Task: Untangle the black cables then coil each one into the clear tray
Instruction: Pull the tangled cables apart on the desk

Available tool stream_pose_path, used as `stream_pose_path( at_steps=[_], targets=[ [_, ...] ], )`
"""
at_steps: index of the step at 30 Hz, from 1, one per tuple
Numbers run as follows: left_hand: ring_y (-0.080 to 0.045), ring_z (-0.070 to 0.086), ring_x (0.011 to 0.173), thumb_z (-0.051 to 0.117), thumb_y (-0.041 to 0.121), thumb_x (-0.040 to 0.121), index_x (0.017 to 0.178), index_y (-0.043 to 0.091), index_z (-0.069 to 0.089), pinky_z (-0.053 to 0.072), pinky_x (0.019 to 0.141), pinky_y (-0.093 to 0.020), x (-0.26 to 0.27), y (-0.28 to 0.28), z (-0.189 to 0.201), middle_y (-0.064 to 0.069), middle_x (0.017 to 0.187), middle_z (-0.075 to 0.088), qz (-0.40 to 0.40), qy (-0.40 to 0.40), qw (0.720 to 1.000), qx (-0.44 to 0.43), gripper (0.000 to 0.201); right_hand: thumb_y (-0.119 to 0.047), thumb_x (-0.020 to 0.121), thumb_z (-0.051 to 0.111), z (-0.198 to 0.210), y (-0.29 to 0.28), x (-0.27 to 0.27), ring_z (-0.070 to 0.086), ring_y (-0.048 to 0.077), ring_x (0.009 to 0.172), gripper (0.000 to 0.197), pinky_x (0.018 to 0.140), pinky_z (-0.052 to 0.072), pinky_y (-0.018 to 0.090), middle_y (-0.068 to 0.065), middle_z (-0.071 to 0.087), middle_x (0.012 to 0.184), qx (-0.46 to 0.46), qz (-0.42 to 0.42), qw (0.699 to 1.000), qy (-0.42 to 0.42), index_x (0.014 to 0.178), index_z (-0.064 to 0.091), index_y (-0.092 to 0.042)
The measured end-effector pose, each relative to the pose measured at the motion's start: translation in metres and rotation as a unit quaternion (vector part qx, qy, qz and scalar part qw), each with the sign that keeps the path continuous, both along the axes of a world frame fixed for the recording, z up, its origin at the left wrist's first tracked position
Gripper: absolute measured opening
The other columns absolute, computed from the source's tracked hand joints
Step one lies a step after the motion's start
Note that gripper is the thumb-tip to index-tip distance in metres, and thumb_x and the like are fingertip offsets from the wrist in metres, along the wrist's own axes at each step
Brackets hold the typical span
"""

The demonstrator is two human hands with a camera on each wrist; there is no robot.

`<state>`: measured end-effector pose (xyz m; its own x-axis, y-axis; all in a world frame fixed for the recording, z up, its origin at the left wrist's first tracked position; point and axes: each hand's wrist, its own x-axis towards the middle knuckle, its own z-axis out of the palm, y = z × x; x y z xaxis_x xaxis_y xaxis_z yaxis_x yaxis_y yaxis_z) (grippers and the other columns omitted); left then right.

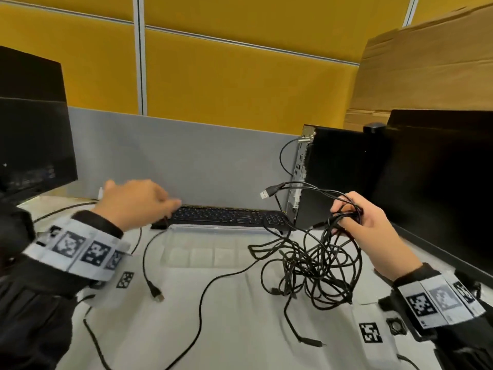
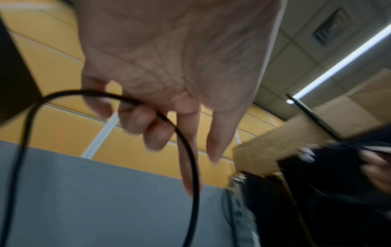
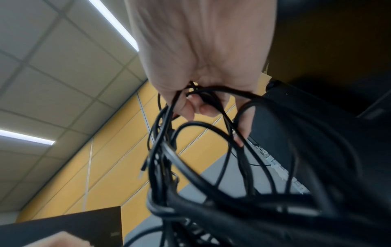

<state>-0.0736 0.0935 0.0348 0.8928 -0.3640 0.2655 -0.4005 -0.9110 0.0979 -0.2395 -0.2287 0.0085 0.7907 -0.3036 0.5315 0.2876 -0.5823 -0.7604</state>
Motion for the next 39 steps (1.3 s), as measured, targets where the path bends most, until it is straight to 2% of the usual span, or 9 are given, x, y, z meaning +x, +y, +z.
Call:
stream_pose_path(
  at_steps=[5,12,16,20,26,28,30,34,39],
  targets=[
    [-0.005,0.048,0.094,0.038,0.068,0.085,0.088,0.039,0.060,0.028,0.097,-0.039,-0.034,-0.055,-0.027,0.016,0.092,0.052,-0.171,0.046,0.984,0.037,0.036,0.013,0.088,0.043,0.000,0.004,-0.001,0.054,-0.001,0.061,0.027,0.061,0.049,0.015,-0.007,0.053,0.069,0.076,0.001,0.996,-0.054,0.083,0.054,-0.011],
    [-0.005,0.049,0.111,0.060,0.054,0.082,0.115,0.029,0.036,0.040,0.096,-0.029,-0.041,-0.098,-0.057,0.018,0.116,0.047,-0.273,0.210,0.930,-0.128,0.049,0.012,0.089,0.041,0.000,0.003,-0.002,0.050,0.011,0.061,0.032,0.088,0.045,0.062,-0.004,0.048,0.065,0.177,0.055,0.980,-0.078,0.078,0.052,-0.016],
    [-0.006,0.053,0.114,0.062,0.069,0.069,0.110,0.031,0.033,0.040,0.091,-0.021,-0.039,-0.106,-0.065,0.008,0.120,0.056,-0.293,0.353,0.847,-0.267,0.063,0.010,0.090,0.040,0.002,-0.006,-0.007,0.049,0.014,0.064,0.036,0.087,0.050,0.059,0.000,0.043,0.068,0.239,0.100,0.961,-0.101,0.073,0.052,-0.019],
    [-0.009,0.055,0.113,0.043,0.076,0.073,0.102,0.028,0.039,0.034,0.099,-0.037,-0.027,-0.106,-0.059,0.000,0.119,0.060,-0.247,0.360,0.766,-0.472,0.057,0.003,0.089,0.044,0.002,-0.016,-0.009,0.046,0.021,0.068,0.024,0.077,0.054,0.050,0.005,0.040,0.068,0.278,0.132,0.945,-0.115,0.077,0.050,-0.018],
    [-0.015,0.058,0.107,0.053,0.043,0.090,0.125,0.027,0.034,0.033,0.097,-0.035,-0.025,-0.117,-0.073,0.004,0.108,0.066,-0.275,0.437,0.812,-0.271,0.042,0.007,0.093,0.035,0.002,-0.013,-0.009,0.054,0.015,0.065,0.033,0.071,0.056,0.045,0.002,0.044,0.069,0.288,0.137,0.940,-0.124,0.076,0.049,-0.017],
    [-0.015,0.062,0.074,0.047,0.044,0.093,0.119,0.017,0.043,0.043,0.087,-0.034,-0.024,-0.117,-0.073,0.003,0.081,0.065,-0.277,0.466,0.779,-0.316,0.038,0.006,0.092,0.036,0.001,-0.014,-0.012,0.058,0.011,0.062,0.032,0.072,0.057,0.045,0.000,0.048,0.067,0.291,0.137,0.938,-0.129,0.076,0.050,-0.017],
    [-0.009,0.041,0.050,0.043,0.037,0.098,0.109,0.011,0.052,0.049,0.063,-0.024,-0.021,-0.112,-0.067,0.007,0.058,0.046,-0.263,0.474,0.753,-0.374,0.030,-0.003,0.089,0.046,0.001,-0.019,-0.013,0.059,0.011,0.063,0.021,0.073,0.057,0.046,-0.001,0.049,0.067,0.288,0.138,0.938,-0.132,0.075,0.051,-0.018],
    [-0.009,0.021,0.048,0.043,0.030,0.098,0.080,0.015,0.062,0.023,0.043,-0.017,-0.010,-0.096,-0.047,0.006,0.055,0.025,-0.269,0.345,0.807,-0.397,0.030,-0.012,0.079,0.060,-0.002,-0.031,-0.015,0.051,0.021,0.071,0.010,0.078,0.056,0.049,0.004,0.044,0.072,0.248,0.104,0.958,-0.103,0.077,0.051,-0.017],
    [-0.007,0.017,0.039,0.042,0.025,0.099,0.076,0.014,0.055,0.013,0.037,-0.017,0.003,-0.076,-0.018,0.009,0.046,0.023,-0.236,0.233,0.774,-0.540,0.029,0.018,0.085,0.042,-0.009,-0.039,-0.018,0.046,0.016,0.067,0.041,0.079,0.048,0.030,-0.007,0.048,0.066,0.056,-0.014,0.996,-0.065,0.070,0.050,-0.020]
  ],
)
